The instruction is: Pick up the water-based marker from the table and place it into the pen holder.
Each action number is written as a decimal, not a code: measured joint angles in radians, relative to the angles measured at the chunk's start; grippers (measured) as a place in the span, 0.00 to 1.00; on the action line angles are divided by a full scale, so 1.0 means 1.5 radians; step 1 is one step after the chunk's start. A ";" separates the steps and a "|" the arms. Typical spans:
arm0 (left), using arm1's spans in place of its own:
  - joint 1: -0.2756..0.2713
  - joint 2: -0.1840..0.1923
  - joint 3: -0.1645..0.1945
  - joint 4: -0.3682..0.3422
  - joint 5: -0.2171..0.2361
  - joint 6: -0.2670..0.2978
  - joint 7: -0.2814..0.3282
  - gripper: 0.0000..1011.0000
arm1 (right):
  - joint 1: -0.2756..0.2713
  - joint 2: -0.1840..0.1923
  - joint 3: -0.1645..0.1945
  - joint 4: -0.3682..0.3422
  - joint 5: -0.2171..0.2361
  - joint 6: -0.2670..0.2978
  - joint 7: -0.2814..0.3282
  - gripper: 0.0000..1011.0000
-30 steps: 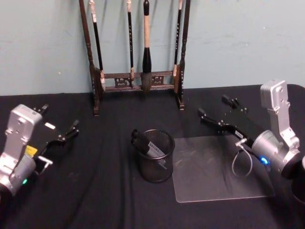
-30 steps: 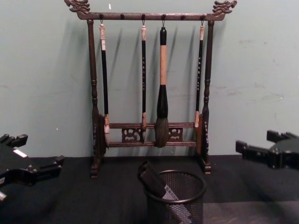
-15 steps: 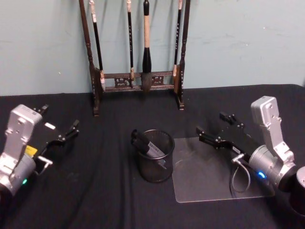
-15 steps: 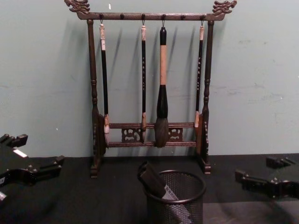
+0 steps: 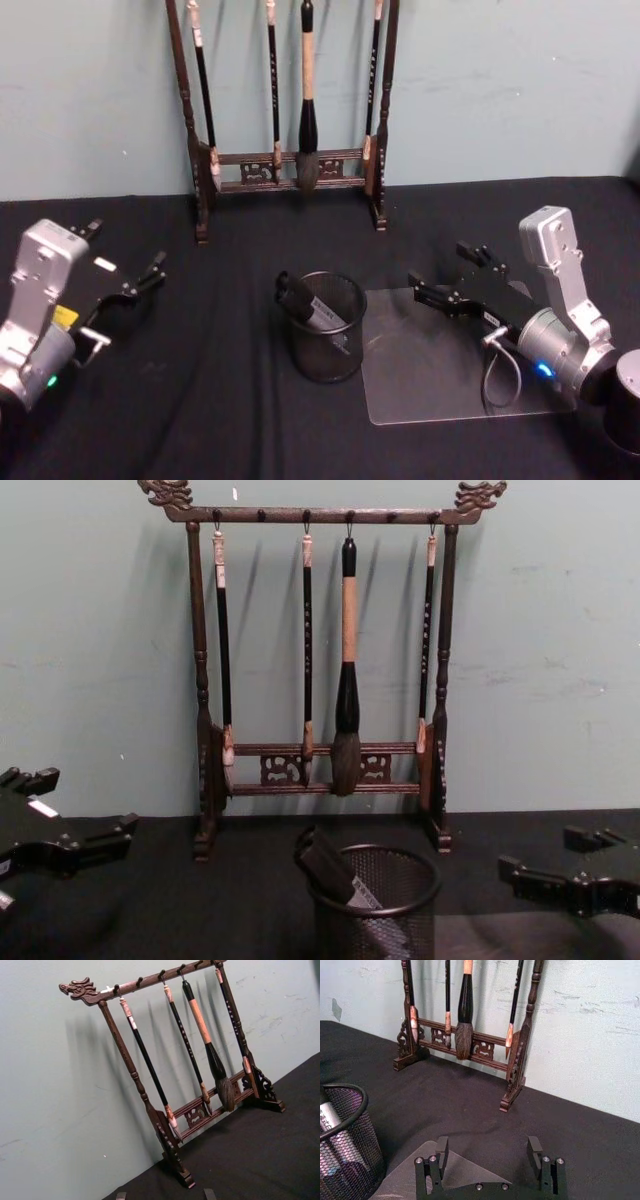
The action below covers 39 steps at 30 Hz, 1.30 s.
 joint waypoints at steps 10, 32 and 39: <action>0.000 0.000 0.000 0.000 0.000 0.000 0.000 0.99 | 0.000 0.001 -0.001 -0.002 0.001 0.000 0.000 0.99; 0.000 0.000 0.000 0.000 0.000 0.000 0.000 0.99 | 0.000 0.002 -0.001 -0.003 0.003 -0.001 -0.001 0.99; 0.000 0.000 0.000 0.000 0.000 0.000 0.000 0.99 | 0.000 0.002 -0.001 -0.003 0.003 -0.001 -0.001 0.99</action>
